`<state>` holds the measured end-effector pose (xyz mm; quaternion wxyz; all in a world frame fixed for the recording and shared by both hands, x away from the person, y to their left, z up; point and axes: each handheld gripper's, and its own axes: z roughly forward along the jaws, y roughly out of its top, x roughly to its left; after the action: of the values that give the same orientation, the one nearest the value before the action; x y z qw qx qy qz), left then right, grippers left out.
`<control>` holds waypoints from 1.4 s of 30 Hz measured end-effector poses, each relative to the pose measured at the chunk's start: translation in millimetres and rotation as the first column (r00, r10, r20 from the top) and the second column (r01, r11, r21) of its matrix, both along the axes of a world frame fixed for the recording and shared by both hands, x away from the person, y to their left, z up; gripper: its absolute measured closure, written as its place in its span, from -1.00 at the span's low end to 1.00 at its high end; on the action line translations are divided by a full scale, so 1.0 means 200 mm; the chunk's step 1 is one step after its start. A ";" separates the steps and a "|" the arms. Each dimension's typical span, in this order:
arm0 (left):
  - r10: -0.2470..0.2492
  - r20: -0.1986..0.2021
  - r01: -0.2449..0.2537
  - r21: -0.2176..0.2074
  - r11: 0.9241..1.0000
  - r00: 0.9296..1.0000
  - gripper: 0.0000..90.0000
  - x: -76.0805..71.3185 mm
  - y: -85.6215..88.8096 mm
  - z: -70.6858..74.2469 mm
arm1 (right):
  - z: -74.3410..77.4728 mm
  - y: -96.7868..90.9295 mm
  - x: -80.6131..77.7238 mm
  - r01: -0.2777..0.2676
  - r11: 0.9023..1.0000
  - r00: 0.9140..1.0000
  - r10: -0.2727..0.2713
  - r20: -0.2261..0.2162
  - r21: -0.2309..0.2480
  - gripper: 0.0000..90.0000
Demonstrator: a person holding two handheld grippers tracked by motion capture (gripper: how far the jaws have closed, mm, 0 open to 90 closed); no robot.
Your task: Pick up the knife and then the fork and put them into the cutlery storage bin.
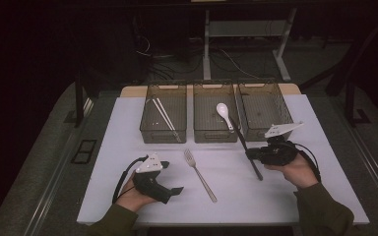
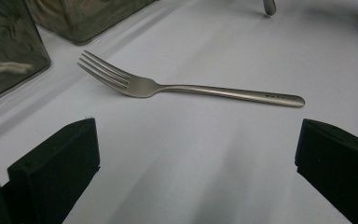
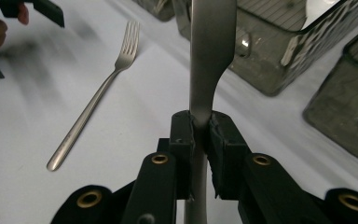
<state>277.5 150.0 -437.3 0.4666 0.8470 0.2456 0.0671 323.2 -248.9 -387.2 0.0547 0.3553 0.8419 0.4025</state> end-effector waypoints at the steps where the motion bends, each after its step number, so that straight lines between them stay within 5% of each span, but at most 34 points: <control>1: -0.002 0.004 0.002 0.002 1.000 1.000 -1.00 0.00 0.00 0.00 | 0.00 -0.01 0.00 0.005 1.000 1.000 -0.005 0.005 0.005 0.78; 19: -0.013 0.013 0.013 -0.006 1.000 1.000 -1.00 0.00 0.01 0.00 | 0.11 -0.13 0.03 0.079 0.990 0.991 -0.090 0.097 0.113 0.78; 31: -0.020 0.013 0.020 -0.004 1.000 1.000 -1.00 0.01 0.01 0.00 | 0.24 -0.22 0.14 0.164 0.980 0.971 -0.181 0.158 0.117 0.78; 42: -0.023 0.011 0.023 -0.003 1.000 1.000 -1.00 0.01 0.00 0.00 | 0.37 -0.27 0.29 0.242 0.965 0.943 -0.258 0.209 0.100 0.78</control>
<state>278.6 150.4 -437.9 0.4702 0.8486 0.2334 0.0661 380.8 -302.5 -313.0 0.1853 0.4143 0.7634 0.4595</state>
